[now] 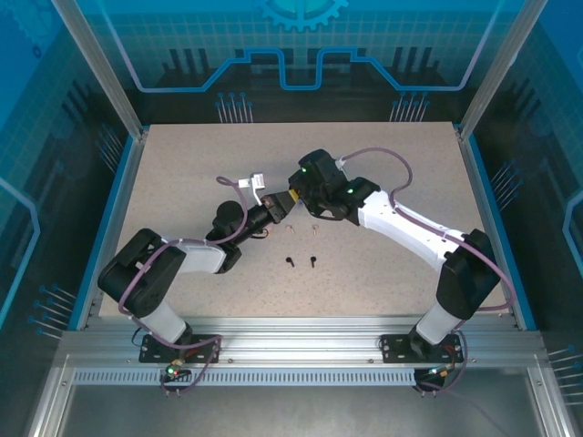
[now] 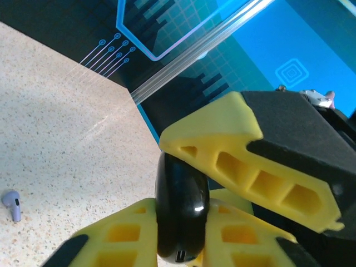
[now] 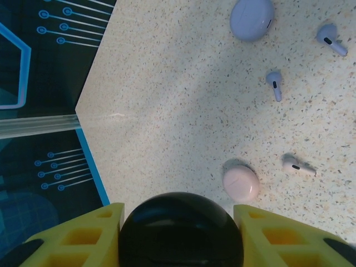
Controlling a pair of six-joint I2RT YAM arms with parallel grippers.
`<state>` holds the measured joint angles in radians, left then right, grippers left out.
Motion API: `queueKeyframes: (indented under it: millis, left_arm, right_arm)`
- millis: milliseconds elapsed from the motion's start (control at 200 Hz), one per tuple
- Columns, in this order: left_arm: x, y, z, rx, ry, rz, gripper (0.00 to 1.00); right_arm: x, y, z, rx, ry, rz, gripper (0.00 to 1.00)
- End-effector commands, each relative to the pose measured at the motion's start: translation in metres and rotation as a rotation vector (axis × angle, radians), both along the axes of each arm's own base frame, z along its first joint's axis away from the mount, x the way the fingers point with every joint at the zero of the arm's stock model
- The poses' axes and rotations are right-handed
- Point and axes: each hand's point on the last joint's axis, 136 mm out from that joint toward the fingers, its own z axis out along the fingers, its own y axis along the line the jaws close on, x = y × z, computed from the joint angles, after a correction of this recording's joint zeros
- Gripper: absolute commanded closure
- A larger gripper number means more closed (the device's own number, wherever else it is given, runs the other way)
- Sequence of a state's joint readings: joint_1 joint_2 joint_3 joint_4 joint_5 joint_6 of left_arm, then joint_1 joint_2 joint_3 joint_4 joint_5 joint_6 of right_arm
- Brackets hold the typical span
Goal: Insert the wireless bluetooth earbuds into the charging case
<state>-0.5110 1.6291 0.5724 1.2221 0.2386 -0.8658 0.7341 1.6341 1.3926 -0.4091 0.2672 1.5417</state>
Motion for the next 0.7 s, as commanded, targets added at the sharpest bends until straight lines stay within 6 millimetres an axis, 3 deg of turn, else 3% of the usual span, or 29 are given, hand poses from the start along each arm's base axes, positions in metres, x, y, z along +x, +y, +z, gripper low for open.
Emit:
queueKeyframes:
  millis: [0, 80, 135, 305, 480, 570, 695]
  left_arm:
    - [-0.003, -0.002, 0.013, -0.034, -0.031, -0.011, 0.94]
    - [-0.002, -0.003, 0.015, -0.042, -0.021, -0.014, 1.0]
    - [-0.002, -0.004, 0.016, -0.035, -0.01, -0.022, 1.0]
    - [-0.003, -0.002, 0.03, -0.022, -0.008, -0.087, 1.0]
    - [-0.004, 0.006, 0.051, 0.019, -0.028, -0.188, 1.0]
    - [-0.005, 0.011, 0.058, 0.066, -0.034, -0.227, 1.0]
    - [-0.003, 0.017, 0.07, 0.132, -0.058, -0.254, 1.0]
  right_arm:
    - [0.008, 0.009, 0.01, 0.03, -0.054, 0.025, 0.37]
    - [0.01, 0.003, 0.024, 0.018, -0.099, 0.038, 0.23]
    - [0.011, -0.004, 0.034, 0.005, -0.13, 0.046, 0.2]
    - [0.001, -0.031, 0.054, -0.1, -0.223, 0.15, 0.18]
    - [-0.009, -0.066, 0.057, -0.227, -0.372, 0.322, 0.17]
    - [-0.015, -0.073, 0.06, -0.252, -0.473, 0.445, 0.19]
    - [-0.03, -0.067, 0.072, -0.296, -0.637, 0.626, 0.2]
